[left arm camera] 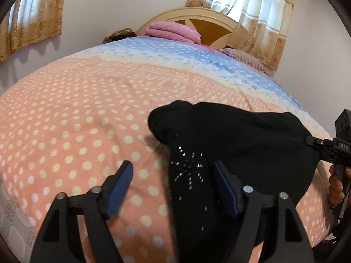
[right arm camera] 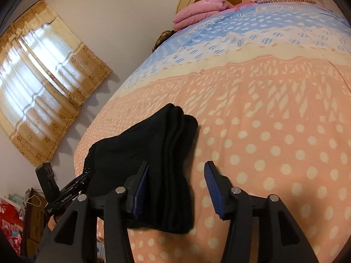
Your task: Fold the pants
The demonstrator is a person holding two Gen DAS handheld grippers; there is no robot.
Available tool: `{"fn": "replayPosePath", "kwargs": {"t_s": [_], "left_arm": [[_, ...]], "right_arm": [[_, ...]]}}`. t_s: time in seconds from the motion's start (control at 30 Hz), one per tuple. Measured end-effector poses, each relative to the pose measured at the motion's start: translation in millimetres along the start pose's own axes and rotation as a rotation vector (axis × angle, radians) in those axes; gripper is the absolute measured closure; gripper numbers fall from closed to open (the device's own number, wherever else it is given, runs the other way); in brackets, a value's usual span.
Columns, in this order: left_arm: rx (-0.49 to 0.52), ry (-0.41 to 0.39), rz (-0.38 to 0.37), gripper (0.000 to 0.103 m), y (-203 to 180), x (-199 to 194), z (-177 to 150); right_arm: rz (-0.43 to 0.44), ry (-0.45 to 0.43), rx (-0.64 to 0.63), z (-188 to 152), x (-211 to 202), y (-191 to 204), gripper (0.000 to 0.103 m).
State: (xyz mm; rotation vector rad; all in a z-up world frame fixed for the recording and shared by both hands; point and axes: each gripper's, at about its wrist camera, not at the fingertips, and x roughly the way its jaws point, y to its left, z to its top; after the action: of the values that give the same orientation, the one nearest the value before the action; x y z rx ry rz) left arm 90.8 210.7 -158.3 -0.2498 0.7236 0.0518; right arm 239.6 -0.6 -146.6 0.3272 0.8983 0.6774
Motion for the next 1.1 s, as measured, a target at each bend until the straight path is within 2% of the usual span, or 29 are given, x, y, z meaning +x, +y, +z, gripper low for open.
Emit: {"fn": "replayPosePath", "kwargs": {"t_s": [0.1, 0.23, 0.3, 0.57, 0.77, 0.9, 1.1], "left_arm": [[0.029, -0.005, 0.029, 0.026, 1, -10, 1], [0.075, -0.014, 0.071, 0.026, -6, -29, -3], [0.084, -0.019, 0.076, 0.026, -10, -37, -3], [0.117, -0.07, 0.056, 0.026, -35, -74, 2], [0.115, -0.125, 0.038, 0.026, -47, -98, 9], [0.117, -0.175, 0.035, 0.013, -54, -112, 10], [0.131, -0.22, 0.021, 0.01, -67, -125, 12]], "right_arm": [[-0.003, -0.019, 0.016, -2, -11, -7, 0.05], [-0.069, -0.069, 0.031, -8, -36, -13, 0.05], [-0.112, -0.1, 0.038, -10, -53, -14, 0.05], [-0.145, -0.202, 0.055, -40, -123, -1, 0.05], [-0.166, -0.248, -0.024, -61, -160, 28, 0.049], [-0.182, -0.285, -0.116, -74, -177, 56, 0.045], [-0.206, -0.333, -0.217, -89, -194, 90, 0.042]]}}
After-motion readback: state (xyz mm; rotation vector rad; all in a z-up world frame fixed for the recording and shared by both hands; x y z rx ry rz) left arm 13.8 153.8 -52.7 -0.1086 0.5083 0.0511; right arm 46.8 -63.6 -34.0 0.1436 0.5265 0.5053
